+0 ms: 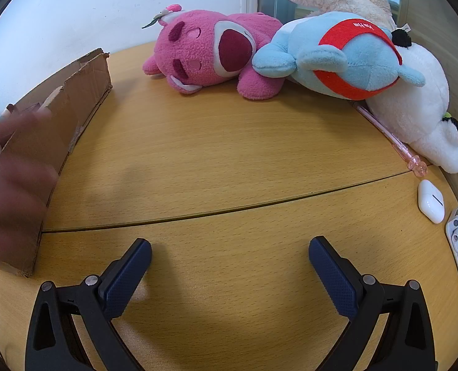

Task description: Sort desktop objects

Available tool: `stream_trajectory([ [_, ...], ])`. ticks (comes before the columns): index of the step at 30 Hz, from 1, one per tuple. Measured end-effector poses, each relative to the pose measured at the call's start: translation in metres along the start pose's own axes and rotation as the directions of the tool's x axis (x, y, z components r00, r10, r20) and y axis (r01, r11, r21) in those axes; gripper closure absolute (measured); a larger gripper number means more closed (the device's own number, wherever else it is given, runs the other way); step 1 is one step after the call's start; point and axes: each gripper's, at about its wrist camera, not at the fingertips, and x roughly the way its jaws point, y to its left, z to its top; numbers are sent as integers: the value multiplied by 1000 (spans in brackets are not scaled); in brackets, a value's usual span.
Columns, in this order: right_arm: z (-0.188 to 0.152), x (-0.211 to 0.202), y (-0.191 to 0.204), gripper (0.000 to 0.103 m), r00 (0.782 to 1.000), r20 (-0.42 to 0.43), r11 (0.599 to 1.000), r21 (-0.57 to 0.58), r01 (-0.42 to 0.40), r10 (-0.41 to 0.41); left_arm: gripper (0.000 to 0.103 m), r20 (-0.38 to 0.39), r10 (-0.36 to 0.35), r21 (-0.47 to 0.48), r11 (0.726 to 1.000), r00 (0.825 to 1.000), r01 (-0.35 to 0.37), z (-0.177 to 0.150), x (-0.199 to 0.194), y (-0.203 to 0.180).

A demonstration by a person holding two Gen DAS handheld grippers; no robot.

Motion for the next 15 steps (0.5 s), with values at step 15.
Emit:
stream_trajectory([
  [15, 1, 1, 0, 0, 1000, -1, 1000, 0, 1, -1, 0, 1, -1, 0, 1000, 1000, 1, 0, 0, 1],
])
